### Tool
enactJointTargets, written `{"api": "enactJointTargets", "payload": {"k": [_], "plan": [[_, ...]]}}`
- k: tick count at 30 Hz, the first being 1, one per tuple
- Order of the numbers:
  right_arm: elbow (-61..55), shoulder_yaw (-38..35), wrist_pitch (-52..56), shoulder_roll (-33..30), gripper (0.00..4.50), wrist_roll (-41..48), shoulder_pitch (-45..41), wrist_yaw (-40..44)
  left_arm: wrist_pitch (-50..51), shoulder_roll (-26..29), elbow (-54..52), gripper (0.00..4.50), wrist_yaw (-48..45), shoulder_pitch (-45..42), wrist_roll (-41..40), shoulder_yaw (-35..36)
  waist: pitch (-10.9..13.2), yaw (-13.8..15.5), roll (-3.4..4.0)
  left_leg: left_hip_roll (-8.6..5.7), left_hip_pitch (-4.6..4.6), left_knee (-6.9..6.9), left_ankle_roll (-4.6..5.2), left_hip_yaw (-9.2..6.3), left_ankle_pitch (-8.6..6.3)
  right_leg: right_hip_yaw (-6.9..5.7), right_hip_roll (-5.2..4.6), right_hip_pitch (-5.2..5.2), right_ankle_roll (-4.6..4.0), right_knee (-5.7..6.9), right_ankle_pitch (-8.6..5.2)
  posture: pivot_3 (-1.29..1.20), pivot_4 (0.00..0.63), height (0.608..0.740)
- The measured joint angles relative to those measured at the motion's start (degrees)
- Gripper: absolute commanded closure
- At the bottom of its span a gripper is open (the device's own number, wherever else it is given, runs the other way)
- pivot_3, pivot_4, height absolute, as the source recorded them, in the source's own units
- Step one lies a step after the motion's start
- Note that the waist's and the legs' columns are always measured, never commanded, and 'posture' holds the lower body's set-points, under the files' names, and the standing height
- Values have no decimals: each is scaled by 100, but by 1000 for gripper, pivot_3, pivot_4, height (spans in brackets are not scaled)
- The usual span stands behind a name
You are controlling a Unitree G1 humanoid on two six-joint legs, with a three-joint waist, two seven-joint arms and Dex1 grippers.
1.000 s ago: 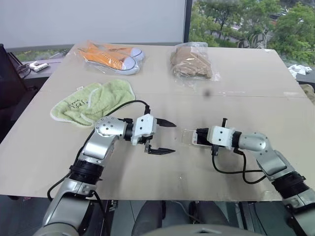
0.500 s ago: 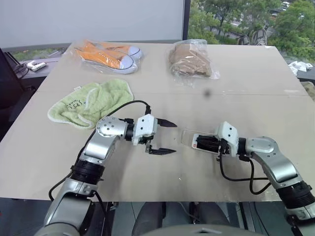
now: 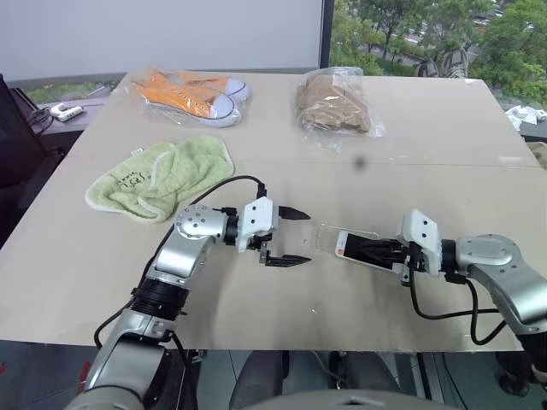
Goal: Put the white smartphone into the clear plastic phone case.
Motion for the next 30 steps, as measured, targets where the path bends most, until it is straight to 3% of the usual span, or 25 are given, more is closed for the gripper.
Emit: {"api": "enactJointTargets", "payload": {"k": [7,13,21,30], "plan": [[108,13,-87,-52,4471,-180,24,-14,-491,-372,1171,0,513,-551,586,-146,2,-24,-4,0,-12,0,-1,4,1,4,2,-15,0,4,0,0,150,740],[281,46,-204,0,4471,-279,-61,-56,-635,-969,1532,0,726,-746,449,-77,1,-22,-5,0,-69,19,-28,2,16,1,1,-60,1,9,1,0,150,740],[286,46,-204,21,4471,-353,-69,-60,-1323,-930,1900,0,1256,-813,957,-119,-3,-18,-7,0,-66,21,-22,2,13,1,1,-56,1,11,1,0,150,740],[306,49,-202,31,4471,-359,-88,-40,-1079,-962,2012,0,1452,-867,867,-4,-3,-22,-7,0,-66,23,-24,2,14,1,2,-57,2,13,1,0,150,740]]}}
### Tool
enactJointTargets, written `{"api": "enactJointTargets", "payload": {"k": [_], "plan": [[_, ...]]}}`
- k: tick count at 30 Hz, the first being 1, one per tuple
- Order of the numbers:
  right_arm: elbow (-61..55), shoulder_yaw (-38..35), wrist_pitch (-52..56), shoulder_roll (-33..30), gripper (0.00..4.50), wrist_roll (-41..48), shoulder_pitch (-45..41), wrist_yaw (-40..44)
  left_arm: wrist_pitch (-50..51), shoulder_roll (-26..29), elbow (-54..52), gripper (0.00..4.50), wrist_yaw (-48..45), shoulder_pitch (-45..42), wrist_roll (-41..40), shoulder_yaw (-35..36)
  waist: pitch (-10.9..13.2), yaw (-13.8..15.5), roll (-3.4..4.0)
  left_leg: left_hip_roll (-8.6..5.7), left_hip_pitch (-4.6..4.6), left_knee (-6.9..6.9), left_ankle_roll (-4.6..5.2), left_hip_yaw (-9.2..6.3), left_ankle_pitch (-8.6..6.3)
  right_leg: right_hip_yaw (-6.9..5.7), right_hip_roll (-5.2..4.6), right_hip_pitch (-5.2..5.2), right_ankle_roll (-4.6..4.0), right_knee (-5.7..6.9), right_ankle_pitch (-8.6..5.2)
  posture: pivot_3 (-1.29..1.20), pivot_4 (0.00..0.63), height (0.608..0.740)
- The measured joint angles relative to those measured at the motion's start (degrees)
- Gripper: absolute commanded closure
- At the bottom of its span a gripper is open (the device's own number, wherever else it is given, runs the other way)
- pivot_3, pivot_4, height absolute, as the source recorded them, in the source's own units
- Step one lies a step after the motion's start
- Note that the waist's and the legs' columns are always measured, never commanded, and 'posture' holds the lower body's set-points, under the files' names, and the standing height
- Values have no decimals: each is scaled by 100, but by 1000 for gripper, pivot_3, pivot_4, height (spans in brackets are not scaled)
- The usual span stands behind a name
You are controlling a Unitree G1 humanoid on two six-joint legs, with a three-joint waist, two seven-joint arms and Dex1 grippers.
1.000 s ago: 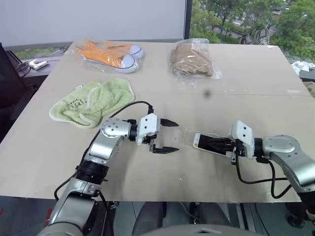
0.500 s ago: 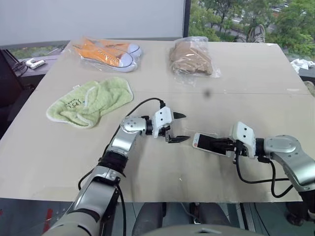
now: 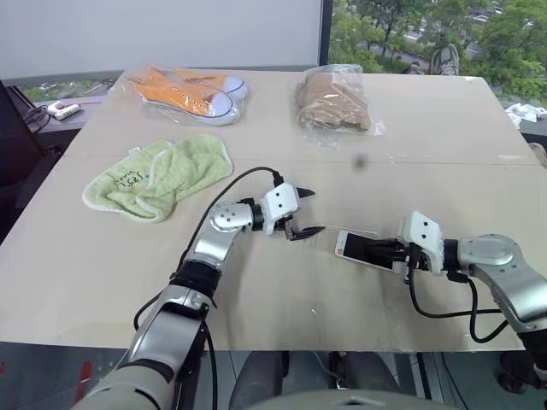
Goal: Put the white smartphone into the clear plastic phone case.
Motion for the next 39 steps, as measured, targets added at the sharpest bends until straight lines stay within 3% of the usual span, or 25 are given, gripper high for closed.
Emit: {"api": "enactJointTargets", "payload": {"k": [10,11,13,17,19,21,22,35,39], "plan": [[66,5,-9,36,4471,-37,-37,14,316,55,-125,0,-367,68,-209,5,0,-1,-1,0,0,3,-4,0,2,0,0,0,0,1,0,0,150,740],[66,6,-9,38,4500,-40,-37,17,306,61,-180,398,-465,99,-252,5,0,-1,0,0,0,3,-4,0,2,1,0,0,0,1,0,0,150,740],[66,7,-9,38,4500,-47,-41,20,290,55,-210,754,-532,127,-308,2,-1,-1,-1,0,0,3,-4,0,2,0,0,0,0,1,0,0,150,740],[67,12,-10,39,4500,-52,-45,21,277,57,-269,2755,-678,179,-399,3,-1,-1,-1,0,0,3,-4,0,2,0,0,0,0,2,0,0,150,740],[67,16,-9,38,4500,-53,-49,25,286,63,-407,3324,-814,255,-480,3,-1,-3,0,0,0,3,-4,0,2,1,0,0,0,1,0,0,150,740],[68,17,-10,37,4500,-59,-50,26,298,66,-559,4221,-997,340,-576,-24,-1,-2,0,1,0,3,-4,0,2,1,0,0,0,1,0,0,150,740],[70,18,-11,38,4500,-66,-52,26,298,73,-581,4373,-1035,361,-591,-25,-1,-1,0,0,0,4,-4,-1,2,0,0,0,0,2,0,0,150,740],[-126,-19,388,123,4500,310,-168,24,187,142,-660,4373,-1130,445,-411,-121,-1,-2,0,0,-2,9,-2,-1,1,0,0,0,0,4,0,0,150,740],[-554,-135,635,56,3231,563,-286,29,144,99,-550,4500,-1057,405,-352,-123,-1,6,0,0,-3,10,16,-4,-9,-3,0,1,0,3,0,0,150,740]]}}
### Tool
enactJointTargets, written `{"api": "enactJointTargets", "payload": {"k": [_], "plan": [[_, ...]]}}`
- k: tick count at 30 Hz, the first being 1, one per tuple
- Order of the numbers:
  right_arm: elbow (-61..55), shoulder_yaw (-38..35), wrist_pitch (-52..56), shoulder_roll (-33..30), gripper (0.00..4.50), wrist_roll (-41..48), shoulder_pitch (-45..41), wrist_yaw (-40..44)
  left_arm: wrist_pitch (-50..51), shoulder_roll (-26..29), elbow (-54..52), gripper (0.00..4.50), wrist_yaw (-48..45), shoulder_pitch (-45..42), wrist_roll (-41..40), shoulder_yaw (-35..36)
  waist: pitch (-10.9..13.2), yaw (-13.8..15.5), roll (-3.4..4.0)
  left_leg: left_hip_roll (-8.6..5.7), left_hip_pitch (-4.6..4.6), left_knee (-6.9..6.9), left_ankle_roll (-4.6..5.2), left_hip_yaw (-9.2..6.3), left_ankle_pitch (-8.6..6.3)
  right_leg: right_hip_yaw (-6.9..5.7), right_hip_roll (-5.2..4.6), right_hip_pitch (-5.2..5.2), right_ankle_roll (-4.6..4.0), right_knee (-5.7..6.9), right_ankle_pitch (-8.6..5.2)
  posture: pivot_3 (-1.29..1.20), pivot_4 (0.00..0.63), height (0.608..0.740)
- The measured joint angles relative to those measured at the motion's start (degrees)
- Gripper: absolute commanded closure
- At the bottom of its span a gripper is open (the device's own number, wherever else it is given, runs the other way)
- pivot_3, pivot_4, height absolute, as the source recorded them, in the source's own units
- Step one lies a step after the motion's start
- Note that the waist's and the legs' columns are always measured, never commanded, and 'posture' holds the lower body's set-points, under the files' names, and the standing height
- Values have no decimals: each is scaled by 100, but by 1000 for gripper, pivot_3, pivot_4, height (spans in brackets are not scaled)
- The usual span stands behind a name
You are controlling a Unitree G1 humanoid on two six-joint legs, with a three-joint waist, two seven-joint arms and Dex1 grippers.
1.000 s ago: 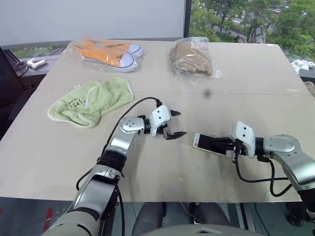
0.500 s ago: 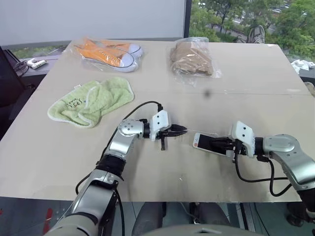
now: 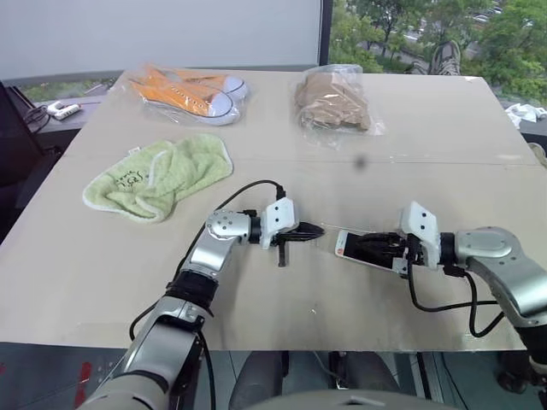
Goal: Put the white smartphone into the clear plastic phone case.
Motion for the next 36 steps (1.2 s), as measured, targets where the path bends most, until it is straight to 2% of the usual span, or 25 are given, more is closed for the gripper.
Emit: {"api": "enactJointTargets", "payload": {"k": [4,8,12,14,16,36], "plan": [[-336,-35,73,-551,1334,-73,167,125,-75,-15,25,4500,36,-22,51,-1,0,33,0,-1,-4,2,-1,0,0,-2,-2,-1,0,-3,0,0,150,740],[-269,121,-458,-1376,1334,-770,645,380,-107,-16,30,4500,83,-37,54,2,0,54,0,-1,-4,5,2,3,-1,1,0,-1,0,-1,0,0,150,740],[-123,135,-552,-1359,1334,-905,603,369,-131,-45,32,4500,97,-38,54,-2,0,-15,0,1,-1,11,1,3,0,3,2,1,1,6,0,0,150,740],[-89,135,-494,-1281,788,-903,497,341,-143,-63,32,4500,98,-43,54,-6,0,-21,0,1,-1,12,0,3,0,3,2,1,1,5,0,0,150,740],[-46,136,-465,-1243,27,-916,436,324,-157,-76,32,4500,102,-44,54,-6,0,-10,0,1,-3,12,-5,3,3,2,1,1,1,3,0,0,150,740],[80,233,138,-1131,27,-951,296,325,-176,-80,32,4500,103,-44,53,-5,0,15,0,0,-6,15,-9,2,5,1,0,1,1,3,1,0,150,740]]}}
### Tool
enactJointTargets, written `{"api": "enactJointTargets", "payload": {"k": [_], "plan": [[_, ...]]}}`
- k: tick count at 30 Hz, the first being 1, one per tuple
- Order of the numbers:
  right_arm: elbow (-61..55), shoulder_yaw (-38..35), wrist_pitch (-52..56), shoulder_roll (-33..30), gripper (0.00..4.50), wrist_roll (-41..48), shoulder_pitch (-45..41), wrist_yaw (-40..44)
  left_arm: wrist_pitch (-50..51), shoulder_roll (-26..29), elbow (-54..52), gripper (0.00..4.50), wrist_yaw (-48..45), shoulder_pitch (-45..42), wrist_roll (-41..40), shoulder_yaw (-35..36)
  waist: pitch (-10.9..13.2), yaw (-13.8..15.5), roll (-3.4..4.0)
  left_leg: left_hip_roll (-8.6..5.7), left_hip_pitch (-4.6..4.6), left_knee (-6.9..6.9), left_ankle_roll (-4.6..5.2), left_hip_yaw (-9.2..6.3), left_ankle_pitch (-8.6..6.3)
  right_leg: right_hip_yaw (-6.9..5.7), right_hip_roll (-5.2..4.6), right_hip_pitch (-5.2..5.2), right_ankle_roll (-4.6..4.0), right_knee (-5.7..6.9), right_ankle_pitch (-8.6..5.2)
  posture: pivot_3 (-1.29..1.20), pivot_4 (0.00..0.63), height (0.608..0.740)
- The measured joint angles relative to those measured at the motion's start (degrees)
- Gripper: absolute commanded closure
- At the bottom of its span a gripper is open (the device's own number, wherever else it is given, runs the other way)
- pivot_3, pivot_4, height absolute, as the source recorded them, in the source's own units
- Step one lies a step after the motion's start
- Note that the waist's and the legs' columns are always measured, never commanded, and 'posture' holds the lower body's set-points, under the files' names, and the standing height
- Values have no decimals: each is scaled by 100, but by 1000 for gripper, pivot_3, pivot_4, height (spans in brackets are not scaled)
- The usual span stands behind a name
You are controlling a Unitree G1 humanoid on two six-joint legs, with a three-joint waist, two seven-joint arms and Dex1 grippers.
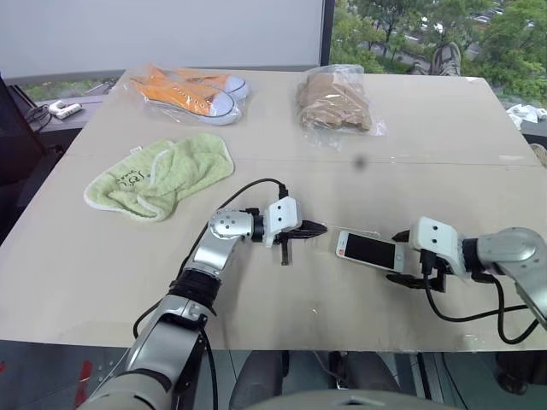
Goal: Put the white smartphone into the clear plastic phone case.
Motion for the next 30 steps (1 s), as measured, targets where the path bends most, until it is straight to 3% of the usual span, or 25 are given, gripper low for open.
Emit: {"api": "enactJointTargets", "payload": {"k": [1,5,20,30], "plan": [[0,6,2,0,27,-11,0,12,0,1,0,4500,0,0,0,0,0,0,0,0,0,0,0,0,0,0,0,0,0,0,0,0,150,740],[0,6,2,0,1604,-28,0,25,0,3,0,4500,0,0,0,0,0,-1,0,0,0,0,0,0,0,0,0,0,0,0,0,0,150,740],[10,118,-250,-71,1600,-172,-482,250,-36,62,0,4500,-19,2,-1,1,0,-10,0,0,0,2,-3,0,2,0,0,0,0,0,0,0,150,740],[828,765,-937,14,1600,-1046,-1353,437,-75,69,0,4500,-18,2,-2,4,0,-23,0,0,-2,5,-9,1,5,1,0,-2,1,0,1,0,150,740]]}}
